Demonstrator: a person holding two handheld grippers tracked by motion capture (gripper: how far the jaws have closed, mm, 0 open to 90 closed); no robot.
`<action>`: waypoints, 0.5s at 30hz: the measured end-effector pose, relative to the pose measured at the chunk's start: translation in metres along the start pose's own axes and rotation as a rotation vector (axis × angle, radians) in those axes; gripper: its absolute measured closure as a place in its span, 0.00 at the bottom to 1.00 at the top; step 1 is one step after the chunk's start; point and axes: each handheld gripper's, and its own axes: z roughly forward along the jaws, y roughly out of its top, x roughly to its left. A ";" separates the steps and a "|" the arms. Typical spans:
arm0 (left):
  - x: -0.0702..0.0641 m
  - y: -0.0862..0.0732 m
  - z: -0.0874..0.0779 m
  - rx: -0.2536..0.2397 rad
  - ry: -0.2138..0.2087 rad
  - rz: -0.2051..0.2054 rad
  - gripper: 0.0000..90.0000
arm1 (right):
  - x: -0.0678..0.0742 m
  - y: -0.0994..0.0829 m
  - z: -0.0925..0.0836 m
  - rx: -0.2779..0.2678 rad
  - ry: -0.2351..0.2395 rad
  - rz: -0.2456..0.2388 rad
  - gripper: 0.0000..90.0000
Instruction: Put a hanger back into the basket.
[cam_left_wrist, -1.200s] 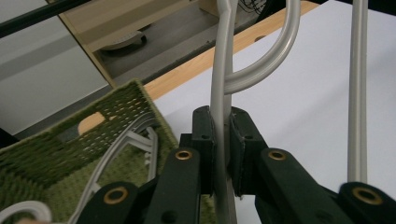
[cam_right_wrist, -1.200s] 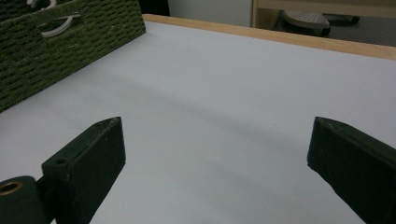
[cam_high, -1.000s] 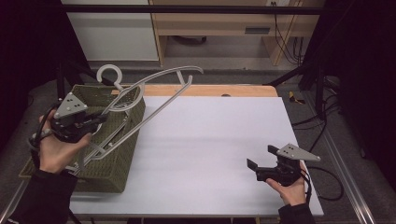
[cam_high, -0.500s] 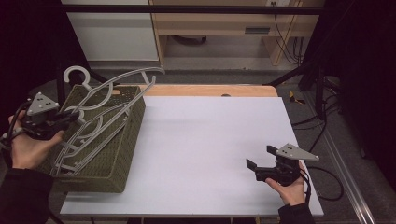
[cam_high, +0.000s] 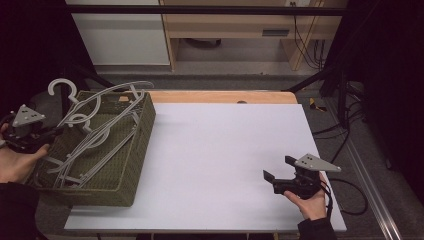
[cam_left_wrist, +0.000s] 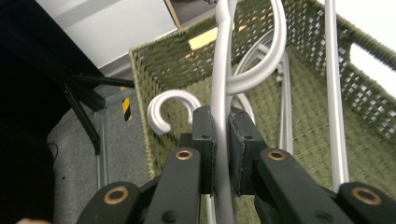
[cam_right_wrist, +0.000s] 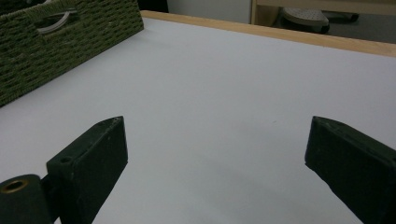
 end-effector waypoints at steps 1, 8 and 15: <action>0.002 -0.002 0.001 0.005 0.002 -0.002 0.92 | 0.000 0.000 0.000 -0.001 0.000 0.000 0.07; 0.010 -0.015 0.009 0.040 0.018 -0.022 0.92 | 0.000 0.000 0.001 0.000 0.000 0.000 0.07; 0.011 -0.024 0.017 0.070 0.019 -0.035 0.92 | 0.000 0.000 0.001 0.005 -0.005 0.002 0.07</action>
